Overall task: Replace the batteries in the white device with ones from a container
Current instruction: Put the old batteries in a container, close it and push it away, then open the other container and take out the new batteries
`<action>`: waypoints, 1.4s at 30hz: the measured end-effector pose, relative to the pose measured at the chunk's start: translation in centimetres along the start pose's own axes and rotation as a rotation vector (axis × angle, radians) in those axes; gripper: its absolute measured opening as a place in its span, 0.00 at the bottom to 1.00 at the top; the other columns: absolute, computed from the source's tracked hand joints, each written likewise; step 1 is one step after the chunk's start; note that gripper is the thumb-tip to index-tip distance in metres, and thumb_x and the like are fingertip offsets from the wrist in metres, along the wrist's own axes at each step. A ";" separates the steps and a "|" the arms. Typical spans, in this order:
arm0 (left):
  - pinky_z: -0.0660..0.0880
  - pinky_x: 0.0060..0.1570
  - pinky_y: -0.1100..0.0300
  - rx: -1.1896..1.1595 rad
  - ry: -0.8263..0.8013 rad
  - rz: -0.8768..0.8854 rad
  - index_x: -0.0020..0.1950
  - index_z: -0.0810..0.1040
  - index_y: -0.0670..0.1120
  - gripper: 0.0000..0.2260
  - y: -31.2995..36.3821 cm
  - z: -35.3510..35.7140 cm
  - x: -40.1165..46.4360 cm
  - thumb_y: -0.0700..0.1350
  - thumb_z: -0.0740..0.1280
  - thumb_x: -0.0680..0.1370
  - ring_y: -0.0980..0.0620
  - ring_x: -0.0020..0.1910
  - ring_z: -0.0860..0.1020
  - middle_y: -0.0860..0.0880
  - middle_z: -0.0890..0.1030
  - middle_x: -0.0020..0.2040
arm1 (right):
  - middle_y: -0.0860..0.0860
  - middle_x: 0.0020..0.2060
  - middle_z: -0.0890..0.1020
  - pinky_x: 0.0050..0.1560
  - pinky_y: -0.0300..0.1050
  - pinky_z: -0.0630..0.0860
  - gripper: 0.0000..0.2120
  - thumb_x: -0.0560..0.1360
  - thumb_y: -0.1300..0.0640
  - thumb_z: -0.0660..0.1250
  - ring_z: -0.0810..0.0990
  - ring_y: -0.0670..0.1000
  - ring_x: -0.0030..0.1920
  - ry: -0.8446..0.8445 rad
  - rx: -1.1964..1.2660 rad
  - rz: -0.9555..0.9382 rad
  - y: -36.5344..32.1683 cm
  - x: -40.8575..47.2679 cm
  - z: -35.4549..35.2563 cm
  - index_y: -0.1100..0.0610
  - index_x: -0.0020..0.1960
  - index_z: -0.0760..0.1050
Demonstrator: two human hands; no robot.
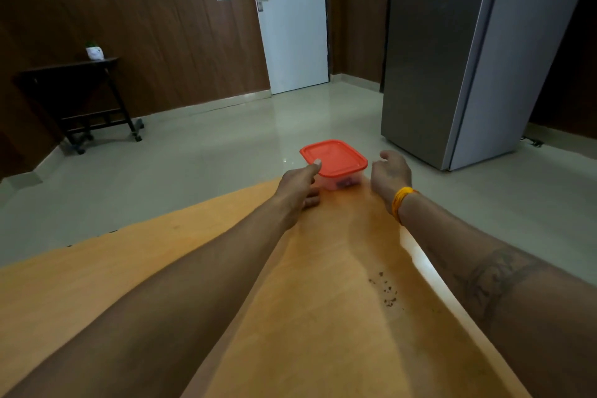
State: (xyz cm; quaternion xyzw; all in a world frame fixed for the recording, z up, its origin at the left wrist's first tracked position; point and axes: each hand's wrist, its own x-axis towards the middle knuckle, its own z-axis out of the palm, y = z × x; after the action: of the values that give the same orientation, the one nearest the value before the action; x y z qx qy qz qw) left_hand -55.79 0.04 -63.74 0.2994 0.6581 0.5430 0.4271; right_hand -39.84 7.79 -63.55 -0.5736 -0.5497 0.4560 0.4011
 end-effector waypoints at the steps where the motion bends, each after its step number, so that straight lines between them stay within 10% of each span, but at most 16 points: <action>1: 0.82 0.61 0.47 0.029 0.027 0.011 0.78 0.70 0.43 0.31 0.2 -0.4 -0.7 0.61 0.66 0.82 0.43 0.62 0.80 0.43 0.76 0.69 | 0.57 0.74 0.76 0.74 0.53 0.72 0.23 0.82 0.60 0.60 0.76 0.61 0.72 0.035 -0.032 -0.021 -0.7 -1.9 -0.6 0.56 0.77 0.71; 9: 0.81 0.52 0.50 0.084 0.092 0.184 0.66 0.81 0.44 0.21 1.2 -4.0 -11.8 0.58 0.64 0.84 0.45 0.58 0.83 0.45 0.83 0.63 | 0.49 0.44 0.86 0.54 0.64 0.84 0.10 0.79 0.47 0.64 0.86 0.55 0.48 0.019 0.212 -0.104 -1.3 -13.2 -1.9 0.51 0.48 0.81; 42: 0.80 0.49 0.50 -0.183 0.615 0.214 0.54 0.84 0.45 0.09 -6.3 -34.9 -60.4 0.47 0.66 0.84 0.46 0.52 0.86 0.43 0.88 0.54 | 0.53 0.47 0.88 0.48 0.49 0.84 0.10 0.84 0.55 0.64 0.86 0.48 0.48 -0.767 0.392 -0.091 -5.4 -65.3 10.6 0.56 0.55 0.83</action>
State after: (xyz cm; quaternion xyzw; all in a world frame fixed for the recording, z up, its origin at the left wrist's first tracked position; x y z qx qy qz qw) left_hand -58.78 -69.23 -53.90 0.1493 0.6696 0.7063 0.1744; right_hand -50.12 -57.28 -55.82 -0.2508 -0.5868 0.7137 0.2888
